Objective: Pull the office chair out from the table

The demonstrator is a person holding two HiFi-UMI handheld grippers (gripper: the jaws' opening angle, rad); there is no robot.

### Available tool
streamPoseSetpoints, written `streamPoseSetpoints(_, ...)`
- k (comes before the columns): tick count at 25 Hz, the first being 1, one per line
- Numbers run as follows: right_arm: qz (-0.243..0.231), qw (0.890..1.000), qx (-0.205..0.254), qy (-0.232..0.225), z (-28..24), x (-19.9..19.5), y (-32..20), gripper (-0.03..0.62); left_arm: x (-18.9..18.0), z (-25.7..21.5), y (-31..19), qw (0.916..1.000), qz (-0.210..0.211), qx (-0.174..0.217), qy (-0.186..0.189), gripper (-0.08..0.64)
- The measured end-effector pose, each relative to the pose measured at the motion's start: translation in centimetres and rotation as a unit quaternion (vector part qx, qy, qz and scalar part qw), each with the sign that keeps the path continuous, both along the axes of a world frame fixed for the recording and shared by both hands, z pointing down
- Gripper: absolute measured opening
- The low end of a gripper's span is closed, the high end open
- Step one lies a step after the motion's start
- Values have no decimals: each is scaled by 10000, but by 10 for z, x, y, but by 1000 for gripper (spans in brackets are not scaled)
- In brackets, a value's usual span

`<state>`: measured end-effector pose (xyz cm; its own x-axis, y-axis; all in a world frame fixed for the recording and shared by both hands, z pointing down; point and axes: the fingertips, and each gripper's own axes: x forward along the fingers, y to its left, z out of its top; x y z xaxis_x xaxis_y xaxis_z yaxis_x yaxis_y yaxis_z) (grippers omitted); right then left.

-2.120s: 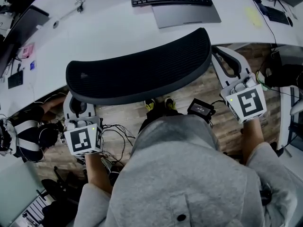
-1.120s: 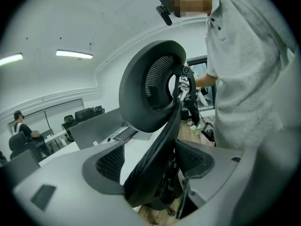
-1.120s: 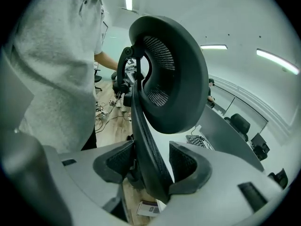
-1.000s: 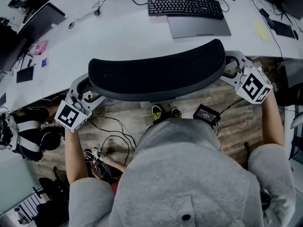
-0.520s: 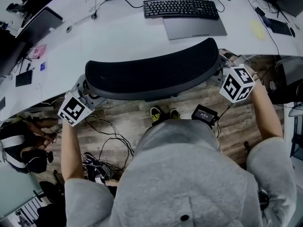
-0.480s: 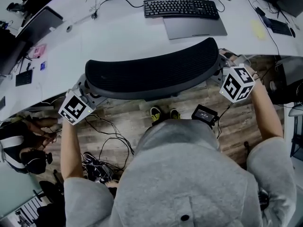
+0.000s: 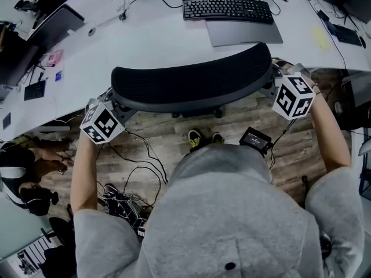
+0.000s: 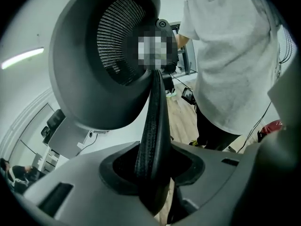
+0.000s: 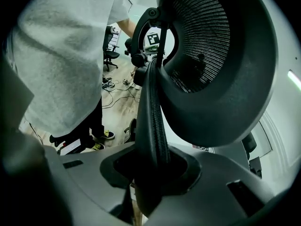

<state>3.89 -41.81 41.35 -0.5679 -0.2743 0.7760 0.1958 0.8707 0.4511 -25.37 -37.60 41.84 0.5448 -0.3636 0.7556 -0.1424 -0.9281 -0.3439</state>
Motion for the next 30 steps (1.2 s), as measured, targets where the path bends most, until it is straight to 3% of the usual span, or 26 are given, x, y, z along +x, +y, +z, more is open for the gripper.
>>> streamPoseSetpoints(13, -217, 9997, 22, 67, 0, 2, 16, 101, 0, 0, 18, 9998, -90, -137, -88, 147)
streamPoseSetpoints(30, -771, 9970, 62, 78, 2, 5, 37, 101, 10, 0, 72, 9970, -764, 124, 2, 156)
